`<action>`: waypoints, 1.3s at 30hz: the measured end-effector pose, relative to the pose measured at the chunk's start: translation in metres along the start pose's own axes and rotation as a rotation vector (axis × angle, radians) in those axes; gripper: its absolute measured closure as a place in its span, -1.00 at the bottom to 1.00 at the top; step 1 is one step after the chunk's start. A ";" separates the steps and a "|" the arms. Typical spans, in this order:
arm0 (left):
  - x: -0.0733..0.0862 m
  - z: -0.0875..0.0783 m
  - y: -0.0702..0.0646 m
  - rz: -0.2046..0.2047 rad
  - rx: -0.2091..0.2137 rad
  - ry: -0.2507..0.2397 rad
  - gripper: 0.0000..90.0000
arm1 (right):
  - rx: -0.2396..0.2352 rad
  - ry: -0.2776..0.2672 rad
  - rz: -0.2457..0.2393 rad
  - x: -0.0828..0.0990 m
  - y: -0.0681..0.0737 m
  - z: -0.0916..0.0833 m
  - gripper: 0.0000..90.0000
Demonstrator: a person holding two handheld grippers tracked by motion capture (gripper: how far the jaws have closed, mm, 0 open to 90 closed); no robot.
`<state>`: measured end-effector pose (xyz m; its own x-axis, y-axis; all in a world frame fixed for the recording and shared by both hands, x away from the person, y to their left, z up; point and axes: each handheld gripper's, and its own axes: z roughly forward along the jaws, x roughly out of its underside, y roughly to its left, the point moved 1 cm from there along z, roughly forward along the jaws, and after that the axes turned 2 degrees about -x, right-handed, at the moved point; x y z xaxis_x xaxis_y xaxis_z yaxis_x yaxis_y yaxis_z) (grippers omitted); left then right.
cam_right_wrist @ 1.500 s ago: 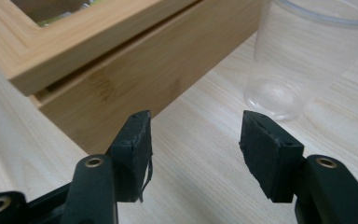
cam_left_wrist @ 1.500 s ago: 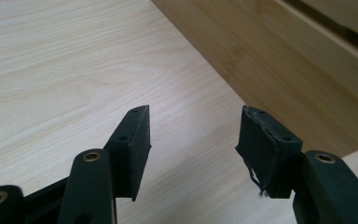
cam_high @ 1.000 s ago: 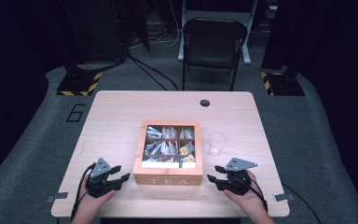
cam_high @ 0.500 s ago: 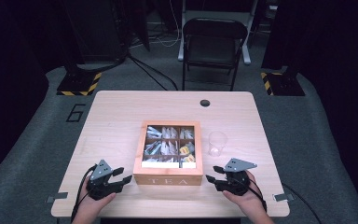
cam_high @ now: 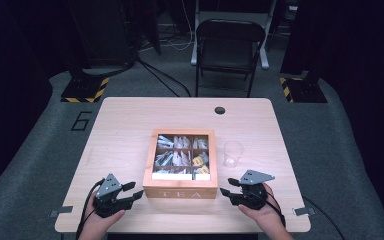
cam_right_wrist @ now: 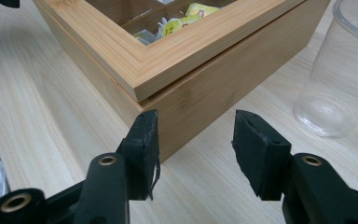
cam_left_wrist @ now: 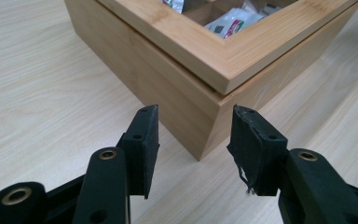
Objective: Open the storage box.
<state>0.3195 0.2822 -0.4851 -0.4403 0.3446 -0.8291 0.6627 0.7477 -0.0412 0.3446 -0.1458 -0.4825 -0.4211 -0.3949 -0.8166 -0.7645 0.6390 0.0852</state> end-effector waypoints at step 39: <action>-0.025 0.008 -0.009 -0.004 0.036 -0.036 0.30 | -0.055 -0.022 0.022 -0.010 0.003 -0.005 0.12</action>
<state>0.3300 0.2621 -0.4684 -0.4213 0.3204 -0.8484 0.6824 0.7282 -0.0639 0.3440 -0.1432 -0.4714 -0.4278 -0.3659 -0.8265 -0.7808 0.6103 0.1339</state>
